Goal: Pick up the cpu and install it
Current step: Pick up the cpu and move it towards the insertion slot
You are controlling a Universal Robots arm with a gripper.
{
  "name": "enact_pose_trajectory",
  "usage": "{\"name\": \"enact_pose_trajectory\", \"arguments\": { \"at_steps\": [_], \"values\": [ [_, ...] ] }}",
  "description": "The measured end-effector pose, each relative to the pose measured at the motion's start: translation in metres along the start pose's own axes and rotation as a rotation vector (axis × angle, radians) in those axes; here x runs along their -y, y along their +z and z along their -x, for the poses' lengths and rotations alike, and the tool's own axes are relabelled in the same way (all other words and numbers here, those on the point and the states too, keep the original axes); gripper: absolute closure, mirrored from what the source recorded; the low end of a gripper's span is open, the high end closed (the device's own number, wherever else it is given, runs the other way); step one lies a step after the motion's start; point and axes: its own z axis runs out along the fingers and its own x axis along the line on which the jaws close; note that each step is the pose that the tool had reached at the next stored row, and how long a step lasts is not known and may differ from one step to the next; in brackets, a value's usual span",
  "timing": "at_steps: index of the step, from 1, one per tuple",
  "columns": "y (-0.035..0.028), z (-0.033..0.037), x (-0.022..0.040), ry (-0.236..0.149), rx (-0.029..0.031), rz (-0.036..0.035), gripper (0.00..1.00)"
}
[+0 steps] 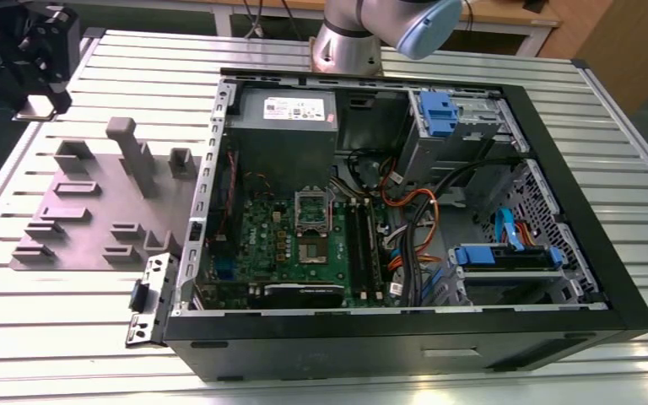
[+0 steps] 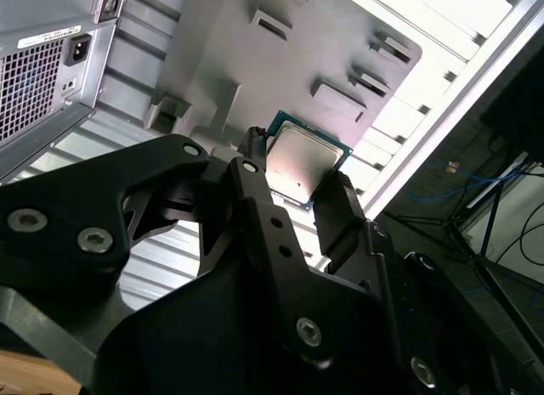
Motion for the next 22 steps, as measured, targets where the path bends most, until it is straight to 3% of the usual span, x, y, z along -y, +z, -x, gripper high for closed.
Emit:
{"name": "enact_pose_trajectory", "arguments": {
  "at_steps": [22],
  "values": [
    [-0.0001,0.0058,-0.0002,0.0,0.0,0.0,0.53]
  ]
}}
